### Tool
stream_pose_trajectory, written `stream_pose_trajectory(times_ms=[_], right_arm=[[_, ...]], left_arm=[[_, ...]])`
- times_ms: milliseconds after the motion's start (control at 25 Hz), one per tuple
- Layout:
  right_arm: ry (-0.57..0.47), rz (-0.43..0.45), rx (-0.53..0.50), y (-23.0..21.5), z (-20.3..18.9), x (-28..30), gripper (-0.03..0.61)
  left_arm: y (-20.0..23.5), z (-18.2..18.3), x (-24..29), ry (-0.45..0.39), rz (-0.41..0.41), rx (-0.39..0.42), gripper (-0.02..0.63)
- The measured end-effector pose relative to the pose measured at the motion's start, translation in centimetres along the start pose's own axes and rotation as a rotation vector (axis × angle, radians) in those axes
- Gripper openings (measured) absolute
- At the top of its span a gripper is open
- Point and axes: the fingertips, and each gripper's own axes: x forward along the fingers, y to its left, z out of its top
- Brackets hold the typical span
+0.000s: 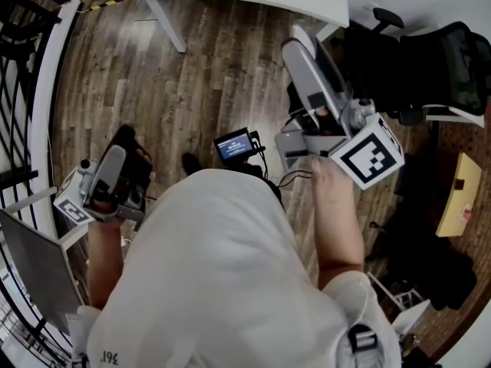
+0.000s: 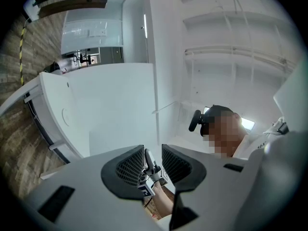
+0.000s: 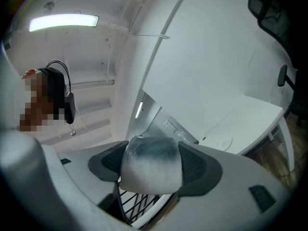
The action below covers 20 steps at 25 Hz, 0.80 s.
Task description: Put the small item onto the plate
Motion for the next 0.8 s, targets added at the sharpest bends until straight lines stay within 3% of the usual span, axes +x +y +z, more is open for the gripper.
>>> stream_pose_trajectory(times_ms=[800], right_arm=[[0.018,-0.006,0.024,-3.1,1.9,0.1,0.319]], left_arm=[[1.0,-1.0,1.6,-0.027,0.034,0.018,0.114]])
